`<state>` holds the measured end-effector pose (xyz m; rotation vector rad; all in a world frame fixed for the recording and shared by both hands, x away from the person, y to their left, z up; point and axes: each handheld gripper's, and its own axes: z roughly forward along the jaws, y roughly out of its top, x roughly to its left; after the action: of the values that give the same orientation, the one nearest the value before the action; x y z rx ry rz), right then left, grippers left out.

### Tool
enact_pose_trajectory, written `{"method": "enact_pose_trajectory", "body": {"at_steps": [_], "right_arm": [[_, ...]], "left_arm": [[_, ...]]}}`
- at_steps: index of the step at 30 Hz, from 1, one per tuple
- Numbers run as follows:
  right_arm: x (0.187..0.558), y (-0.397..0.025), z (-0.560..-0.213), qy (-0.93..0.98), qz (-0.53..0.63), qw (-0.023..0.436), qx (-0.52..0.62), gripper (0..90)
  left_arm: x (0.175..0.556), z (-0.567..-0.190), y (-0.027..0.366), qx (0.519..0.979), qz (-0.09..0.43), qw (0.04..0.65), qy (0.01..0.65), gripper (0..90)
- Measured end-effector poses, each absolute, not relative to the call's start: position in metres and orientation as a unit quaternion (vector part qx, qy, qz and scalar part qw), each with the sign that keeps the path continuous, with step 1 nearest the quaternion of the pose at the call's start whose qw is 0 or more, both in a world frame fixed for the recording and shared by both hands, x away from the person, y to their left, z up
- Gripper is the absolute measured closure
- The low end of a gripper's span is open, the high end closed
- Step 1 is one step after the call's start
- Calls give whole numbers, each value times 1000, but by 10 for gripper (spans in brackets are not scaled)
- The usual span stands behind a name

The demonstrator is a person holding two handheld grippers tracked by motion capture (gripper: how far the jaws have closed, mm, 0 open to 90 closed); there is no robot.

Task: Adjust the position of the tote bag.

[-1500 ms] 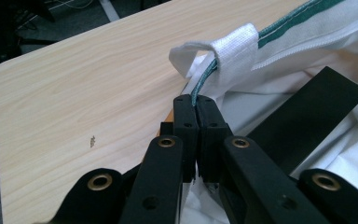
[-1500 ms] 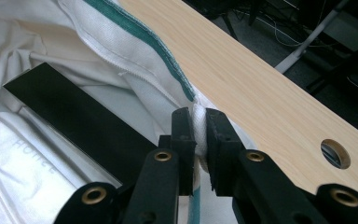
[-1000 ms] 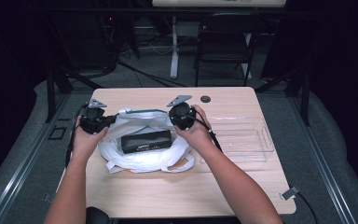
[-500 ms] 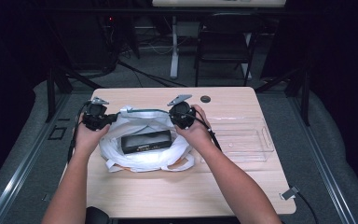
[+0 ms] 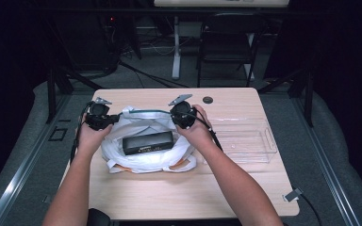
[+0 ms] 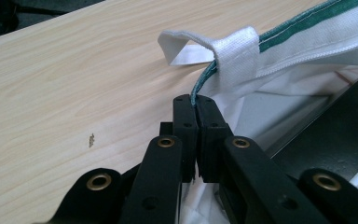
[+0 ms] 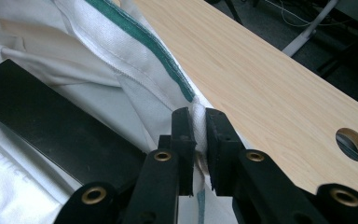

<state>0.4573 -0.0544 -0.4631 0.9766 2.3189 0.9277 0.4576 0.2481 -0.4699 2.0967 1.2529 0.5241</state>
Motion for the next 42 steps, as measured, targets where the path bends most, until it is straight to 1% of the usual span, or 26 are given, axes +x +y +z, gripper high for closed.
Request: {"method": "enact_pose_trajectory", "body": {"at_steps": [11, 42], "right_arm": [[465, -57, -468, 837, 343, 213, 369, 826], [477, -54, -481, 839, 324, 209, 384, 825]], "left_arm": [[464, -475, 245, 794, 198, 312, 483, 883], [477, -491, 242, 796, 183, 298, 494, 881]]}}
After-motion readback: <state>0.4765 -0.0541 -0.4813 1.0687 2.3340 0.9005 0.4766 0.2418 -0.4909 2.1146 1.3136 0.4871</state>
